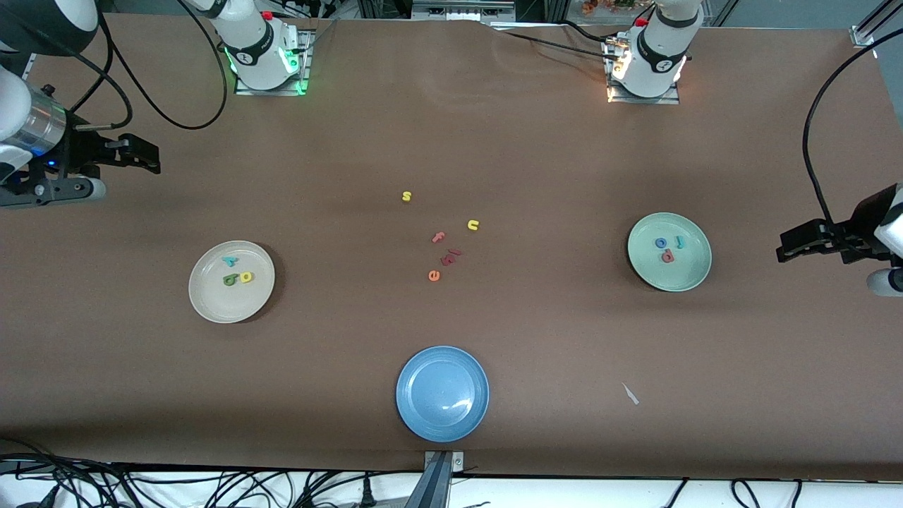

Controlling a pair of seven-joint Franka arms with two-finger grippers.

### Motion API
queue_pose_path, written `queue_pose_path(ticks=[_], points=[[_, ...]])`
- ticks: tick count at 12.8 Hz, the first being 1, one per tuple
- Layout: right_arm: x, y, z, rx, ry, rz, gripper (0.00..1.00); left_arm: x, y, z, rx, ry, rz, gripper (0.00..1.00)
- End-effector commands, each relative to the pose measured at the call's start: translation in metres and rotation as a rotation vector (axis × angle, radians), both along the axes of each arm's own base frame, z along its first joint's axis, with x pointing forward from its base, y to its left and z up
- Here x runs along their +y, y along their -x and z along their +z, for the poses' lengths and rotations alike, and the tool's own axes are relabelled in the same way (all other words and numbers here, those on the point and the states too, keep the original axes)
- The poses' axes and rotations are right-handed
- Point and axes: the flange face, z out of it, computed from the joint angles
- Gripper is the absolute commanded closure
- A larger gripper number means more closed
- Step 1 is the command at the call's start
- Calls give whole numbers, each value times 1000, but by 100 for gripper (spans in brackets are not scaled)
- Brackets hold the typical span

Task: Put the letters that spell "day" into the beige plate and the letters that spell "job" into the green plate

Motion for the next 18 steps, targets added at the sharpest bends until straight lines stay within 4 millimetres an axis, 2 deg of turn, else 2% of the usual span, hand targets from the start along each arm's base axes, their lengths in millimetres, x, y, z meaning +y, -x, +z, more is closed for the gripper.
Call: queue_pose_path(ticks=[1, 2, 4, 5, 6, 8, 11, 15, 18], points=[[0, 0, 8, -34, -16, -68, 0, -7, 9, 14, 0, -19, -31, 0], [0, 0, 8, -37, -13, -102, 0, -15, 14, 22, -5, -25, -41, 0], [0, -1, 9, -50, -12, -113, 0, -54, 15, 17, 7, -64, -89, 0], [0, -2, 9, -55, -12, -116, 0, -57, 20, 24, 5, -96, -78, 0], [0, -2, 9, -54, -10, -131, 0, -70, 26, 28, 4, -94, -87, 0], [2, -3, 8, -54, -11, -142, 0, -76, 29, 26, 20, -64, -80, 0], [5, -8, 2, -56, -20, -140, 0, -69, 38, 25, 33, -55, -65, 0], [9, -9, 4, -62, -21, -134, 0, -63, 35, 19, 44, -51, -54, 0], [9, -9, 5, -64, -22, -132, 0, -70, 25, -3, 82, 1, -55, 0]])
